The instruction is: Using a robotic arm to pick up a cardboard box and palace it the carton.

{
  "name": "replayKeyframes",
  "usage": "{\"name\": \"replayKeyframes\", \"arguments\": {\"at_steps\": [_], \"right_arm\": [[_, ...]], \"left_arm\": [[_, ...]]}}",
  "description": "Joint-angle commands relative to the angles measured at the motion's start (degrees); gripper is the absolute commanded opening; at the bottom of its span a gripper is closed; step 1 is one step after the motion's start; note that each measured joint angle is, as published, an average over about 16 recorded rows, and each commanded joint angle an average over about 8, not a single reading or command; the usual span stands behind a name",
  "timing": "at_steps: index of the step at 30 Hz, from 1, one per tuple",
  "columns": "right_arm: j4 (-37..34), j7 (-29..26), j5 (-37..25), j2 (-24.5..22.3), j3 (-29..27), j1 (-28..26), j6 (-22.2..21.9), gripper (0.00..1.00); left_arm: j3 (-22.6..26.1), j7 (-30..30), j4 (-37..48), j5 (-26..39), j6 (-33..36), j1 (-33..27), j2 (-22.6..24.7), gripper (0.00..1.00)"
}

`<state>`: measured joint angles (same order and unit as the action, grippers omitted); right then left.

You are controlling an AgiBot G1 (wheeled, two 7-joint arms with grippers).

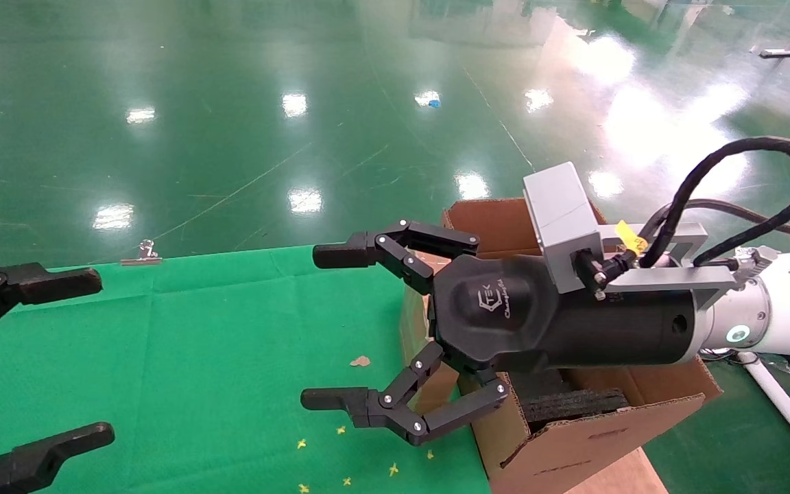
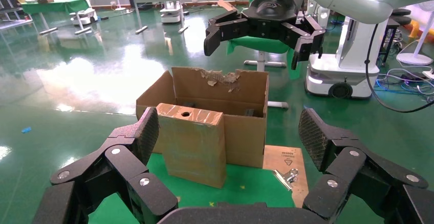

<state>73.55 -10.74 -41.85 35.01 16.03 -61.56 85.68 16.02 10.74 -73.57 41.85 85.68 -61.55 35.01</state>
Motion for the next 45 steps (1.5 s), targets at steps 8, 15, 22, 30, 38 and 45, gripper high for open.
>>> {"name": "replayKeyframes", "arguments": {"at_steps": [8,15,22,30,38,45], "right_arm": [[0.0,0.0,0.0,0.0,0.0,0.0,0.0,1.0],[0.02,-0.04,-0.13,-0.03,0.05,0.0,-0.04,1.0],[1.56,-1.43,-4.45,-0.42,1.72,-0.93,-1.54,1.0],[3.36,-7.89,-20.86,2.11,9.61,-7.99,-2.02,1.0],[3.84,-16.61,-44.07,8.73,20.55,-18.92,0.58,1.0],[3.94,-21.75,-56.3,12.49,25.81,-26.92,2.17,1.0]], "left_arm": [[0.0,0.0,0.0,0.0,0.0,0.0,0.0,1.0],[0.0,0.0,0.01,0.0,0.0,0.0,0.0,1.0],[0.03,-0.03,0.04,-0.01,0.01,-0.02,0.0,1.0],[0.07,-0.05,0.06,-0.04,0.01,-0.04,-0.01,1.0],[0.11,-0.07,0.06,-0.06,0.0,-0.05,-0.02,1.0],[0.14,-0.08,0.06,-0.08,-0.02,-0.06,-0.03,1.0]]}}
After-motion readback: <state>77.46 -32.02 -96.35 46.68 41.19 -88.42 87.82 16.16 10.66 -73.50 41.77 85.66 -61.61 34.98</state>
